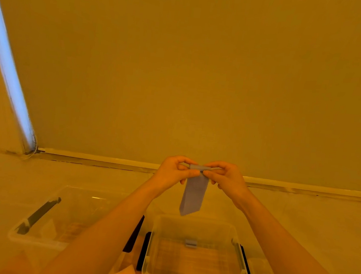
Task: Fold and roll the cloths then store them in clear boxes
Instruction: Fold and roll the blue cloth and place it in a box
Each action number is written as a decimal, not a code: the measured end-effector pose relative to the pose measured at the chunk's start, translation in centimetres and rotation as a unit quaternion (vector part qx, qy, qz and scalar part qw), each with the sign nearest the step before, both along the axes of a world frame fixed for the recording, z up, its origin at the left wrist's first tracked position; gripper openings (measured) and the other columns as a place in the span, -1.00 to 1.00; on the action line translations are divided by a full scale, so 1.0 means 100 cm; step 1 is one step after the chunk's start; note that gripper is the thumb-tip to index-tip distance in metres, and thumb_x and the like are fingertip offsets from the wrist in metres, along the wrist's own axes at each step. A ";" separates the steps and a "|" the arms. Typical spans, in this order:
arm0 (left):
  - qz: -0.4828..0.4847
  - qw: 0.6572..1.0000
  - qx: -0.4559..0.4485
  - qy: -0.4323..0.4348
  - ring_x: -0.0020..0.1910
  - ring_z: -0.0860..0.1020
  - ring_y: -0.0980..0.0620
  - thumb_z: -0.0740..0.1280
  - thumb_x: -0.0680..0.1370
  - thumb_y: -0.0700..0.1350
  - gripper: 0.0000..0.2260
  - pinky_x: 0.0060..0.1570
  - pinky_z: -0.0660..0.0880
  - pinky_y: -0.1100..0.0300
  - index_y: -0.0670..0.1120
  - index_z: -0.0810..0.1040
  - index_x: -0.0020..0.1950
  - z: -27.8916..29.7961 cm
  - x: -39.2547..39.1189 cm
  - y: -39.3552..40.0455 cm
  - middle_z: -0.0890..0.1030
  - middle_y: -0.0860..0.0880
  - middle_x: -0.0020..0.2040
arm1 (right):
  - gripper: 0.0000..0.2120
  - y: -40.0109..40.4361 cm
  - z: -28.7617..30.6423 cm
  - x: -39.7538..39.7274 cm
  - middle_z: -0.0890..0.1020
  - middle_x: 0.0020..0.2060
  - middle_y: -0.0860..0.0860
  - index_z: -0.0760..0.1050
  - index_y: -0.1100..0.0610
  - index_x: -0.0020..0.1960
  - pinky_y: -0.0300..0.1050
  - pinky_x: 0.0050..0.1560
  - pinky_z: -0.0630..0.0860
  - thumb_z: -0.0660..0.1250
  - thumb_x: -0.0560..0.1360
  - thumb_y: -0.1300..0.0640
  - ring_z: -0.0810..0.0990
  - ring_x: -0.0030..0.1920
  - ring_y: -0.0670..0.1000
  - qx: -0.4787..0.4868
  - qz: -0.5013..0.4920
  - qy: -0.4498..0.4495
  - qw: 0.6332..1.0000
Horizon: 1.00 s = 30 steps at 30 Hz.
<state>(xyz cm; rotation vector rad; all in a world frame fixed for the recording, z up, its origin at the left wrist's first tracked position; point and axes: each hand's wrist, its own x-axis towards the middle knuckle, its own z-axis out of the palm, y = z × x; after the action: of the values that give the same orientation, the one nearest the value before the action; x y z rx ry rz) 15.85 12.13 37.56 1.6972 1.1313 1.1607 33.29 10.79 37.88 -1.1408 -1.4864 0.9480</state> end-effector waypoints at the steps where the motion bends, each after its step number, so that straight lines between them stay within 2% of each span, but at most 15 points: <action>1: 0.007 1.000 0.002 0.000 -0.57 0.38 0.22 0.40 0.49 -0.19 -0.86 -0.53 0.31 0.39 -0.15 0.58 0.04 0.000 0.000 0.000 0.52 0.00 -0.44 | -0.84 -0.001 0.001 0.000 0.55 -0.41 0.05 0.54 0.25 0.01 -0.44 -0.53 0.31 0.40 0.43 0.34 0.46 -0.54 -0.25 0.002 -0.004 -0.003 1.000; 4: 0.020 1.000 0.016 0.000 -0.57 0.39 0.23 0.35 0.53 -0.18 -0.91 -0.52 0.32 0.38 -0.13 0.58 0.02 -0.003 0.000 0.001 0.52 -0.02 -0.41 | -0.84 -0.002 0.001 -0.001 0.58 -0.37 0.02 0.55 0.19 -0.02 -0.44 -0.52 0.32 0.43 0.41 0.30 0.47 -0.52 -0.26 -0.003 -0.008 -0.015 1.000; 7: 0.012 1.000 0.020 -0.008 -0.55 0.38 0.24 0.35 0.52 -0.23 -0.89 -0.49 0.34 0.36 -0.17 0.59 0.03 -0.003 -0.001 0.001 0.55 -0.03 -0.38 | -0.96 0.000 -0.001 -0.003 0.57 -0.45 -0.07 0.59 0.06 -0.16 -0.37 -0.52 0.30 0.45 0.42 0.16 0.45 -0.48 -0.19 -0.012 -0.022 -0.013 1.000; 10: 0.005 1.000 0.015 -0.005 -0.54 0.40 0.25 0.37 0.51 -0.23 -0.87 -0.50 0.34 0.40 -0.15 0.59 0.05 -0.001 0.000 -0.003 0.57 -0.03 -0.35 | -0.93 0.001 -0.003 -0.001 0.54 -0.48 -0.07 0.59 0.05 -0.22 -0.38 -0.52 0.28 0.42 0.44 0.17 0.41 -0.47 -0.17 0.000 -0.027 0.005 1.000; 13: 0.021 1.000 -0.016 0.013 -0.49 0.42 0.20 0.36 0.53 -0.09 -0.89 -0.52 0.28 0.36 -0.04 0.57 0.04 -0.002 0.002 -0.003 0.57 -0.01 -0.29 | -0.96 -0.001 0.000 -0.001 0.57 -0.40 -0.02 0.60 0.16 -0.14 -0.43 -0.52 0.30 0.43 0.43 0.25 0.44 -0.52 -0.24 0.001 -0.029 0.026 0.999; 15: 0.035 0.999 -0.034 0.020 -0.46 0.41 0.14 0.31 0.56 -0.02 -0.91 -0.51 0.24 0.32 -0.02 0.56 -0.05 -0.003 0.003 -0.003 0.54 -0.01 -0.28 | -0.87 -0.001 0.001 -0.001 0.59 -0.35 0.00 0.60 0.23 -0.04 -0.45 -0.51 0.32 0.43 0.41 0.27 0.46 -0.52 -0.27 0.003 -0.030 0.029 0.999; 17: 0.036 0.999 -0.034 0.023 -0.48 0.40 0.15 0.29 0.57 -0.04 -0.90 -0.52 0.22 0.32 -0.02 0.55 -0.10 -0.004 0.003 -0.001 0.51 -0.05 -0.32 | -0.80 -0.002 0.002 0.001 0.61 -0.29 0.00 0.59 0.21 0.02 -0.45 -0.50 0.32 0.44 0.40 0.28 0.48 -0.50 -0.29 -0.005 -0.023 0.023 0.999; 20: 0.019 1.000 -0.017 0.003 -0.56 0.37 0.25 0.31 0.56 -0.14 -0.92 -0.55 0.24 0.39 -0.11 0.57 -0.03 -0.003 0.002 0.000 0.48 -0.03 -0.38 | -0.79 -0.002 0.001 0.002 0.62 -0.25 -0.02 0.58 0.11 0.03 -0.38 -0.47 0.30 0.46 0.41 0.20 0.51 -0.41 -0.23 -0.031 -0.015 0.003 0.999; 23: 0.017 1.000 0.001 0.005 -0.53 0.37 0.25 0.30 0.57 -0.17 -0.85 -0.53 0.27 0.42 -0.18 0.58 0.07 -0.001 0.001 0.000 0.49 -0.01 -0.37 | -0.95 -0.002 0.001 0.004 0.57 -0.38 -0.03 0.61 0.07 -0.15 -0.26 -0.41 0.27 0.43 0.44 0.09 0.46 -0.38 -0.14 -0.045 -0.028 -0.017 0.998; 26: 0.016 1.000 0.003 0.016 -0.44 0.38 0.18 0.29 0.57 -0.17 -0.83 -0.51 0.29 0.43 -0.15 0.58 0.12 0.000 0.001 -0.001 0.51 0.02 -0.32 | -0.93 -0.001 0.000 0.004 0.54 -0.44 -0.03 0.60 0.04 -0.22 -0.25 -0.41 0.27 0.43 0.44 0.10 0.43 -0.41 -0.13 -0.032 -0.025 -0.014 0.999; 28: 0.010 1.000 -0.009 0.014 -0.41 0.39 0.15 0.29 0.57 -0.15 -0.83 -0.51 0.28 0.39 -0.08 0.56 0.15 0.000 0.002 -0.002 0.52 0.03 -0.30 | -0.98 0.000 -0.001 0.004 0.55 -0.43 -0.06 0.61 0.05 -0.18 -0.29 -0.44 0.29 0.45 0.42 0.13 0.43 -0.43 -0.15 -0.025 -0.026 -0.008 0.999; 30: 0.012 0.999 -0.031 0.014 -0.41 0.40 0.14 0.28 0.58 -0.08 -0.85 -0.50 0.25 0.34 0.01 0.54 0.14 0.000 0.002 -0.001 0.52 0.02 -0.28 | -0.93 0.000 -0.002 0.004 0.57 -0.40 -0.06 0.61 0.08 -0.12 -0.36 -0.48 0.30 0.46 0.40 0.18 0.44 -0.44 -0.18 -0.022 -0.024 0.004 0.999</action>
<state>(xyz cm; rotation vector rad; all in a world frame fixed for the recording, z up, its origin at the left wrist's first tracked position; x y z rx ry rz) 16.10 11.99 37.53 1.6611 1.1958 1.1079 33.71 10.83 37.72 -1.1988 -1.4316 0.9554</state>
